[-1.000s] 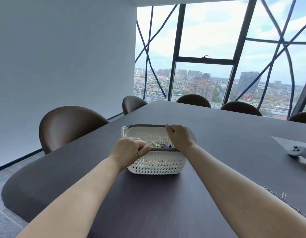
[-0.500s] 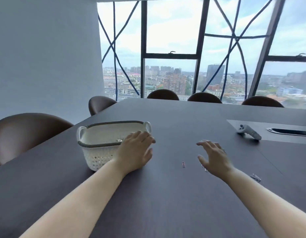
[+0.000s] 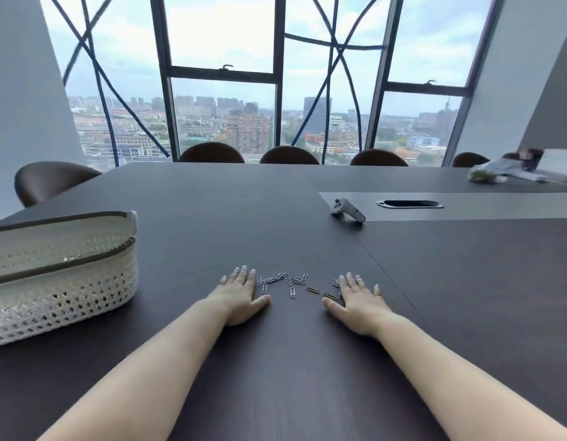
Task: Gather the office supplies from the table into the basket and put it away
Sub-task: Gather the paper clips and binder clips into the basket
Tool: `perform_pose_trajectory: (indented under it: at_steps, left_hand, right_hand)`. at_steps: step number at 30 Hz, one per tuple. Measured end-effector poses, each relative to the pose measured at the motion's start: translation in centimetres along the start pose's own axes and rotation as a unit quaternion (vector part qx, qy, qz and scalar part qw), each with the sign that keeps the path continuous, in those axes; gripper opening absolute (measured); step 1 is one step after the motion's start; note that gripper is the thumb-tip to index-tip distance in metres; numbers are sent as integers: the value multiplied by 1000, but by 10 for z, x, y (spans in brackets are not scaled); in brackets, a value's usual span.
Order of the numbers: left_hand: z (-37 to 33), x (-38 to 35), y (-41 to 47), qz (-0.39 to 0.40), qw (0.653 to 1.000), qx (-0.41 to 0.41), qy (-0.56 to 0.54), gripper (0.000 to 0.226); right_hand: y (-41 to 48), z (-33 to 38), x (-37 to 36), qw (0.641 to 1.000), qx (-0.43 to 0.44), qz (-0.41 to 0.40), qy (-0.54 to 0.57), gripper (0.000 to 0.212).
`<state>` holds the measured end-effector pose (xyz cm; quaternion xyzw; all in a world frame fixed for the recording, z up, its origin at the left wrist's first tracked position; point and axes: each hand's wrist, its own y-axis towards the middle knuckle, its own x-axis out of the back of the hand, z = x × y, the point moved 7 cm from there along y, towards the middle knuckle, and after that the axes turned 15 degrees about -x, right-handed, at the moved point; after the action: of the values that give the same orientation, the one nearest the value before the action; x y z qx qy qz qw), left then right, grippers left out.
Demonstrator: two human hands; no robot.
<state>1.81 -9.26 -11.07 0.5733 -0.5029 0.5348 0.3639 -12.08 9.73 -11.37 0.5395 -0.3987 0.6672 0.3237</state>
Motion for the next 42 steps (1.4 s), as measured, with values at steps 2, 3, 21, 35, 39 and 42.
perform_pose_trajectory:
  at_steps: [2, 3, 21, 35, 39, 42]
  left_hand:
    - [-10, 0, 8, -13, 999, -35, -9, 72]
    - [-15, 1, 12, -20, 998, -55, -13, 70]
    - [-41, 24, -2, -200, 963, -152, -101, 25]
    - [-43, 17, 6, -184, 982, 43, -2, 38]
    - [-48, 17, 7, -190, 981, 29, 5, 31]
    - [-50, 16, 8, -189, 982, 27, 12, 33]
  right_hand:
    - [7, 17, 0, 1000, 26, -4, -5, 84]
    - [12, 26, 1, 999, 41, -6, 0, 85]
    - [3, 34, 31, 941, 225, -67, 244, 23]
    - [6, 42, 23, 979, 105, -98, 144, 43]
    - [3, 41, 24, 977, 92, -119, 151, 27]
    - [1, 43, 24, 979, 83, -133, 133, 23]
